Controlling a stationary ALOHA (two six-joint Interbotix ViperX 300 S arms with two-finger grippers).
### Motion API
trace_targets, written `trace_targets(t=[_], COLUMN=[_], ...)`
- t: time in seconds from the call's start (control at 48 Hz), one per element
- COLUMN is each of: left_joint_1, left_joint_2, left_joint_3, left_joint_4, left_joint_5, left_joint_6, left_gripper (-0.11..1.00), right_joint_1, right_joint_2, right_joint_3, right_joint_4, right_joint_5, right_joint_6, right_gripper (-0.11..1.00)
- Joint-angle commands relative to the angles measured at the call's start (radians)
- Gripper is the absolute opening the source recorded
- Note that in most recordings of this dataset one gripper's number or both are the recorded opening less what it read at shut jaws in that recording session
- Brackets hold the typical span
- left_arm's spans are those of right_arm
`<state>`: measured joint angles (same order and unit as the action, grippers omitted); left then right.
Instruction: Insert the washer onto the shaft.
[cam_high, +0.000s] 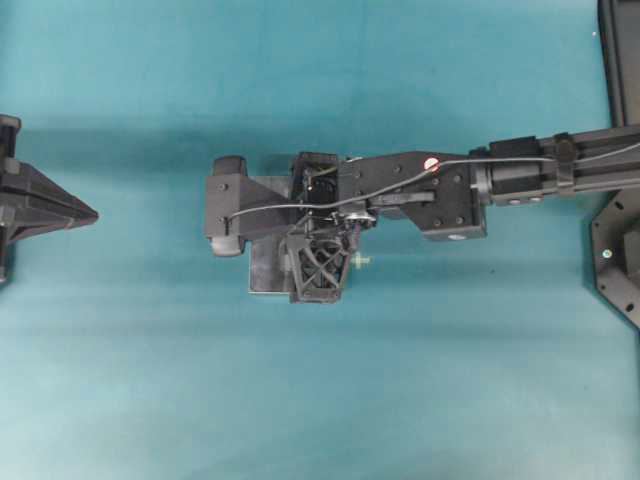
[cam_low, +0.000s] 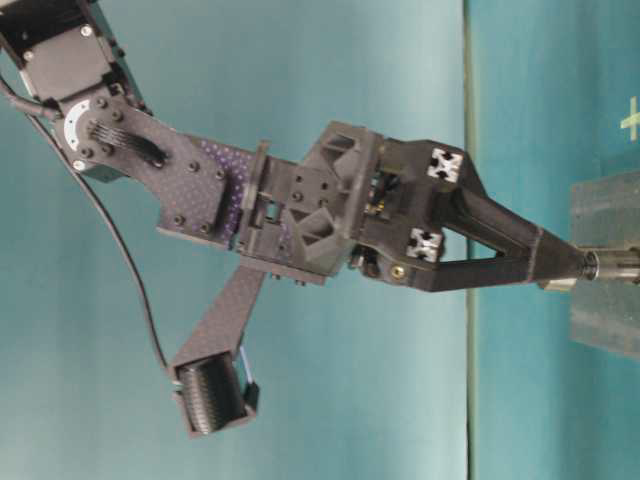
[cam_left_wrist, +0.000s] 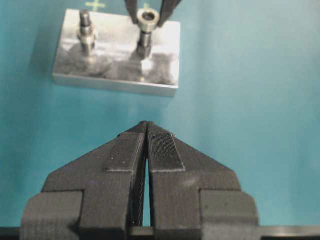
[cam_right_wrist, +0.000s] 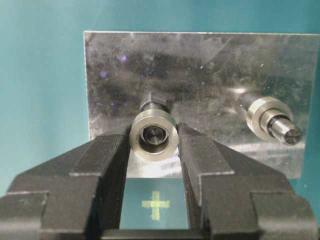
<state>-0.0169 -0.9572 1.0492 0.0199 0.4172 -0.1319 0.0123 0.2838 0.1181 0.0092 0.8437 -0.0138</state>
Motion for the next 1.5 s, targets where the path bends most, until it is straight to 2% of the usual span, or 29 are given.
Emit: trace_targets(t=[0.0, 0.292, 0.437, 0.521, 0.792, 1.104, 1.229, 1.375, 1.479], left_joint_1=[-0.002, -0.002, -0.002, -0.002, -0.002, -0.002, -0.002, -0.002, -0.002], left_joint_2=[0.005, 0.003, 0.003, 0.003, 0.003, 0.002, 0.002, 0.002, 0.002], left_joint_3=[-0.011, -0.011, -0.014, -0.017, -0.015, -0.012, -0.009, -0.009, -0.011], left_joint_4=[0.003, 0.003, 0.002, 0.002, 0.002, 0.002, 0.002, 0.003, 0.002], left_joint_5=[-0.008, -0.008, -0.008, -0.008, -0.008, -0.008, -0.008, -0.008, -0.008], left_joint_6=[-0.002, -0.002, 0.0, 0.0, 0.0, -0.002, 0.0, -0.002, -0.002], left_gripper=[0.0, 0.0, 0.0, 0.0, 0.0, 0.0, 0.0, 0.0, 0.0], right_joint_1=[0.005, 0.003, -0.002, 0.0, 0.008, 0.061, 0.044, -0.009, -0.032], right_joint_2=[-0.017, -0.006, 0.008, 0.014, 0.025, 0.025, 0.029, 0.048, 0.066], right_joint_3=[-0.028, -0.034, -0.049, -0.055, -0.055, -0.078, -0.074, -0.075, -0.078], right_joint_4=[0.0, -0.002, -0.003, -0.014, -0.021, 0.035, 0.032, 0.028, 0.008], right_joint_5=[0.002, 0.02, 0.021, 0.02, 0.025, 0.054, 0.051, 0.041, 0.038], right_joint_6=[-0.009, -0.008, -0.006, -0.009, -0.008, -0.009, -0.009, -0.009, -0.009], right_gripper=[0.34, 0.35, 0.63, 0.71, 0.69, 0.69, 0.68, 0.68, 0.68])
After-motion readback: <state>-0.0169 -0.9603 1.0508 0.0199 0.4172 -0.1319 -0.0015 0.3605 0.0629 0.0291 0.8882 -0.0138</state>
